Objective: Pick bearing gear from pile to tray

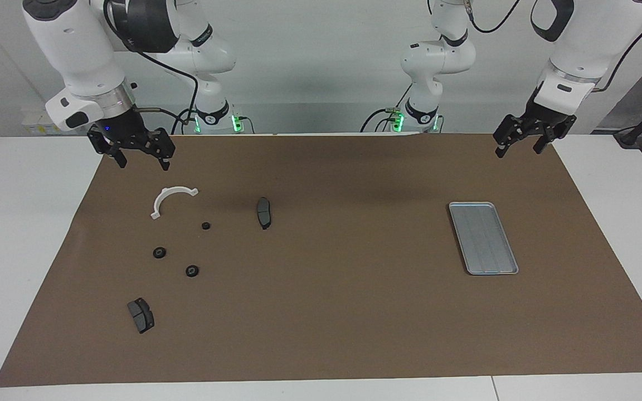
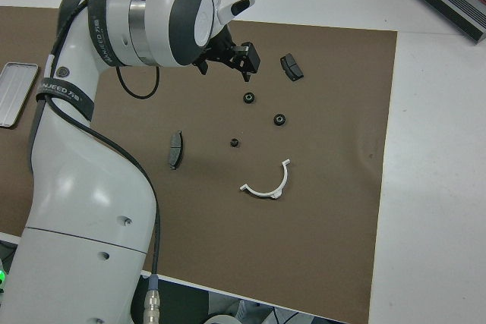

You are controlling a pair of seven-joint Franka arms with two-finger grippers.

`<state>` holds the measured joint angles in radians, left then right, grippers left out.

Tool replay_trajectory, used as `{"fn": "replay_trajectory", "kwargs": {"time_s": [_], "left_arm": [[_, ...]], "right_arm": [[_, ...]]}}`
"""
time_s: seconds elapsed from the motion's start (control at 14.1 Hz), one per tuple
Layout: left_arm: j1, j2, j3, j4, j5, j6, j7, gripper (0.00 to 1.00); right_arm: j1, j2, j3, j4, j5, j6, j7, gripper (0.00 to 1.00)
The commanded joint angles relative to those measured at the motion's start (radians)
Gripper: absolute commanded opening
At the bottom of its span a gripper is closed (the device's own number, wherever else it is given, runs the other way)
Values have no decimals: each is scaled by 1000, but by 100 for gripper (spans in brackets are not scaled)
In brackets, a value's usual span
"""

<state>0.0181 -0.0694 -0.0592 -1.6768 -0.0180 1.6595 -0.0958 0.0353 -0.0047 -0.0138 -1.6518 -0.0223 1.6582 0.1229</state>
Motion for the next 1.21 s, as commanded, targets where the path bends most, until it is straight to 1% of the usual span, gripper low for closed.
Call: {"fn": "replay_trajectory", "kwargs": {"time_s": [0.0,0.43,0.57,0.78,0.92,1.14], "left_arm": [[6,-32,-2,-30,16,-3,-1,100],[6,-32,-2,-30,18,-3,1,100],[6,-32,-2,-30,18,-4,-1,100],[6,-32,-2,-30,18,-3,-1,100],[6,-32,-2,-30,18,-3,-1,100],[6,-32,-2,-30,18,-3,-1,100]], "right_arm": [[-9,-21,3,-25,19,12,-35,100],[-14,-21,3,-29,27,14,-32,100],[-9,-23,3,-46,28,55,-32,100],[-9,-24,3,-80,28,81,-35,100],[-8,-40,5,-143,28,123,-37,100],[-6,-58,8,-273,28,234,-39,100]]}}
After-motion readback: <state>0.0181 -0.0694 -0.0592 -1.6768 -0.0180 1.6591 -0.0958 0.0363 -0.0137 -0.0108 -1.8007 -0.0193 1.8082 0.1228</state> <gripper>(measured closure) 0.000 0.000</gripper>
